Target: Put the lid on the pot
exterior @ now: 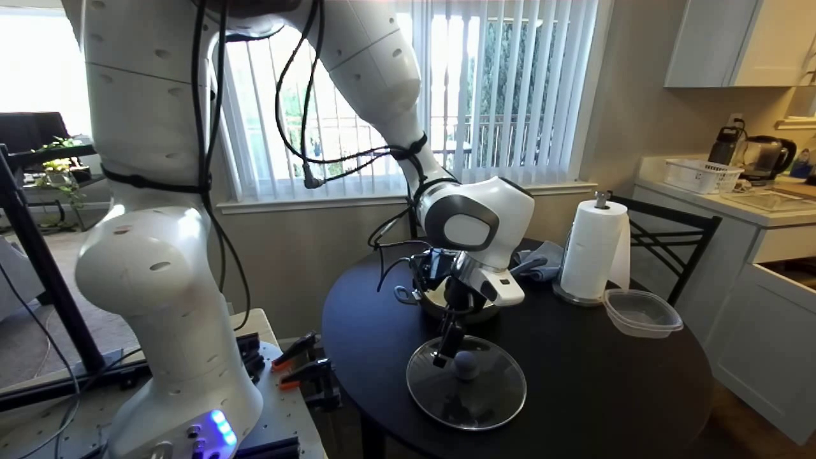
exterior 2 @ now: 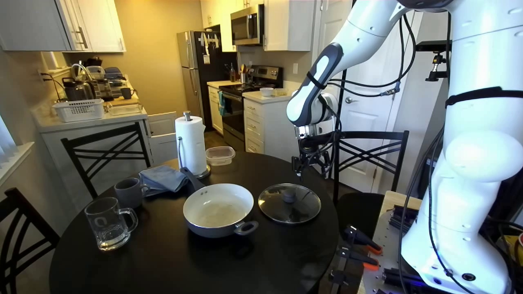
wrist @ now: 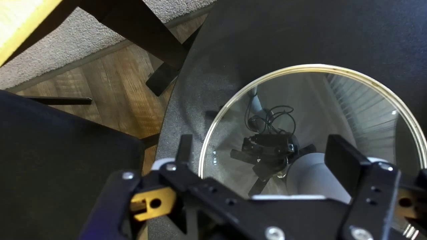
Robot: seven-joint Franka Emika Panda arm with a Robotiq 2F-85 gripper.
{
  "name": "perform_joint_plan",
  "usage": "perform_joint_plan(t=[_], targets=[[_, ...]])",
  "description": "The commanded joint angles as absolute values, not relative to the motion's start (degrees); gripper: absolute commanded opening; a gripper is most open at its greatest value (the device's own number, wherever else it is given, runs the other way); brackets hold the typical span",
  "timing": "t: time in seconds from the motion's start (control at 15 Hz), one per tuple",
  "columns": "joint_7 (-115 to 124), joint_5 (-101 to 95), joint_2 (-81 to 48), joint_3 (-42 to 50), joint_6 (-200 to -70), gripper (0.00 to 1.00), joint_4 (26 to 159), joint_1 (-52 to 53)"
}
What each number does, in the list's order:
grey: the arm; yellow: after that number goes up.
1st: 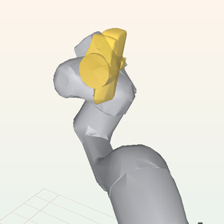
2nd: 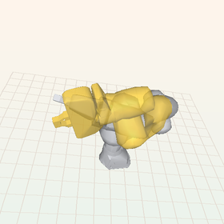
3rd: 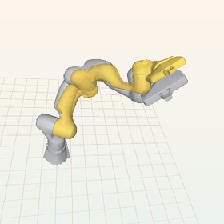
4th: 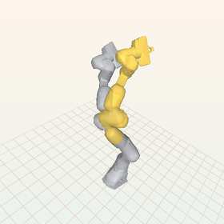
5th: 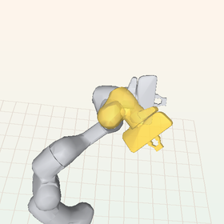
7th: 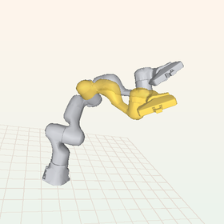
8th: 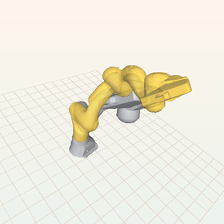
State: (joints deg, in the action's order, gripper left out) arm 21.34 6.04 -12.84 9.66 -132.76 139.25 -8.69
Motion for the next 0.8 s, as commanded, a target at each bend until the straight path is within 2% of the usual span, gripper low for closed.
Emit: perform_joint_plan(t=[0.0, 0.47, 0.73], targets=[[25.4, 6.2, -17.2, 9.5, -136.2, 1.0, 138.0, -6.7], [31.2, 5.7, -25.9, 8.3, -145.6, 1.0, 135.8, 0.3], [33.0, 4.9, -27.6, 10.7, -158.2, 1.0, 137.8, 4.0]])
